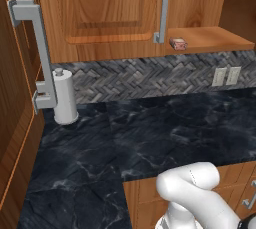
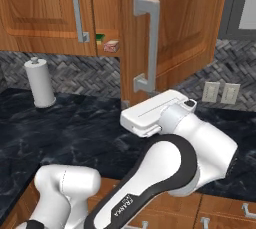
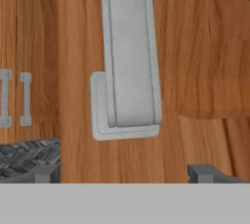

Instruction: Pick up the bar soap and sponge from the sink, and place them back in the cabinet, and close the cabinet doors.

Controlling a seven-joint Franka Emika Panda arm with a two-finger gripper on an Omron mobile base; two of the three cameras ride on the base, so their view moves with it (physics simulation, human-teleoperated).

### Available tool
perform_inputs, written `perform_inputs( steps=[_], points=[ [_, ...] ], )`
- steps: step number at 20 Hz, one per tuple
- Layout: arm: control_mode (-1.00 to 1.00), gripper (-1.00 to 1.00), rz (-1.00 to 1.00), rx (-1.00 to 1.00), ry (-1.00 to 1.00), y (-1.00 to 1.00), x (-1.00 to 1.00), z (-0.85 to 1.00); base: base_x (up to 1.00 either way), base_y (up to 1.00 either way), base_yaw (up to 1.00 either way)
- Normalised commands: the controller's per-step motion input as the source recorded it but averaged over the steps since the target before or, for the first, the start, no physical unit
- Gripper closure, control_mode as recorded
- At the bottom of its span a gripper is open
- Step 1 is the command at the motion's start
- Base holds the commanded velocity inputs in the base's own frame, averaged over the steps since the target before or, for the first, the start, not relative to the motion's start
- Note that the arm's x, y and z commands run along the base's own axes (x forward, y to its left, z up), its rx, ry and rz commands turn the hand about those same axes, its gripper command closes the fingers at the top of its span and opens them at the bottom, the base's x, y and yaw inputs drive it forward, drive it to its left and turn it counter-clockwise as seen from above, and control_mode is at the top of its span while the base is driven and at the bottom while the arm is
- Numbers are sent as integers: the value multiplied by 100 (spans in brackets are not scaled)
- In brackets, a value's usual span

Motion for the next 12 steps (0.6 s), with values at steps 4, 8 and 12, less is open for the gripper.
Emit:
perform_inputs(
  steps=[4,8,12],
  points=[
    [-100,-100,13,0,3,5,54,0,0,0,0],
    [-100,-100,4,0,1,9,51,0,0,0,0],
    [-100,-100,0,0,0,6,50,0,0,0,0]
  ],
)
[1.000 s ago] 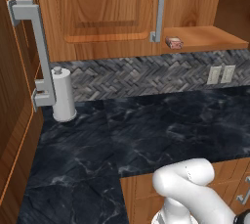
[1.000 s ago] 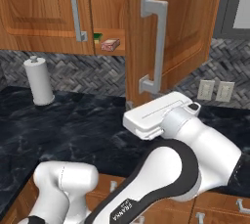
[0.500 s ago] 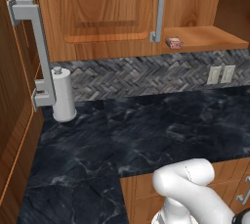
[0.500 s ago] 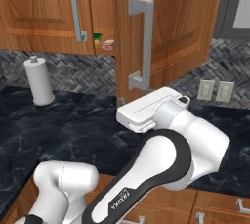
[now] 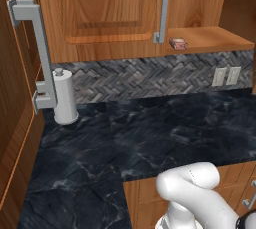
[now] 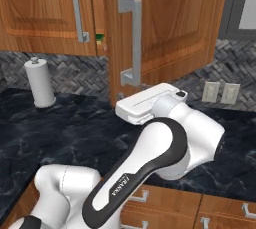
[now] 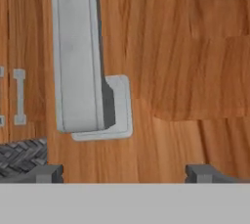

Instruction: Pick up the bar soap and sponge from the sink, and place them back in the cabinet, and close the cabinet doors.

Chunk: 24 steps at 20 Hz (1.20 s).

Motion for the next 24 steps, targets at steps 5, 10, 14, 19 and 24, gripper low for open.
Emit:
perform_inputs(
  steps=[5,10,14,19,24],
  points=[
    [-100,-100,0,0,0,9,46,0,0,0,0],
    [-100,-100,-1,0,0,12,36,0,0,0,0],
    [-100,-100,-3,0,0,16,36,0,0,0,0],
    [-100,-100,-7,0,0,15,35,0,0,0,0],
    [-100,-100,-12,0,0,15,34,0,0,0,0]
  ],
)
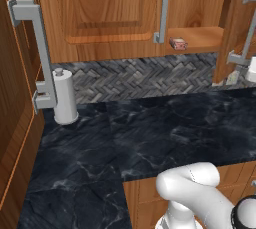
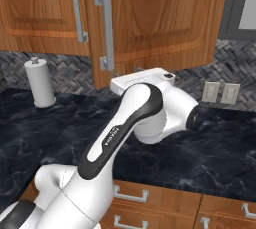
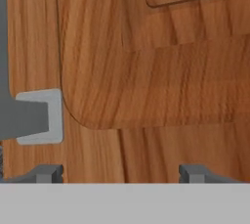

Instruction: Pick up the bar soap and sponge from the sink, and place them back in the cabinet, and close the cabinet doors.

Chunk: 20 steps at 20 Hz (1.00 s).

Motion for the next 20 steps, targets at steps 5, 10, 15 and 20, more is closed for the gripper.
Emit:
perform_inputs(
  steps=[5,10,15,20],
  points=[
    [-100,-100,-12,0,0,13,37,0,0,0,0],
    [-100,-100,-12,0,0,13,42,0,0,0,0],
    [-100,-100,-10,0,-2,7,35,0,0,0,0],
    [-100,-100,-7,0,-3,8,33,0,0,0,0]
  ],
)
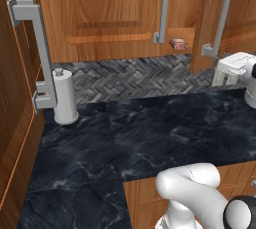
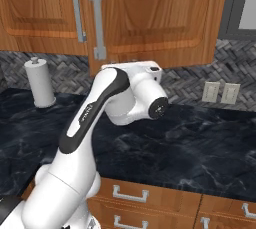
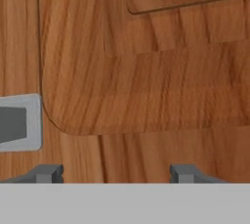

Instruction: Pick up the bar soap and sponge from the sink, and place them back in the cabinet, and close the cabinet doors.

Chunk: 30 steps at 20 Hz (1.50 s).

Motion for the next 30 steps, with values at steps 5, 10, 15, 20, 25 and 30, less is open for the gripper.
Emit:
perform_inputs(
  steps=[5,10,15,20,25,30],
  points=[
    [-100,-100,-7,0,-2,7,34,0,0,0,0],
    [-100,-100,-7,0,-1,3,35,0,0,0,0],
    [-100,-100,-7,0,0,1,28,0,0,0,0],
    [-100,-100,-7,0,0,3,30,0,0,0,0],
    [-100,-100,-6,0,0,0,29,0,0,0,0],
    [-100,-100,-4,0,0,0,24,0,0,0,0]
  ],
)
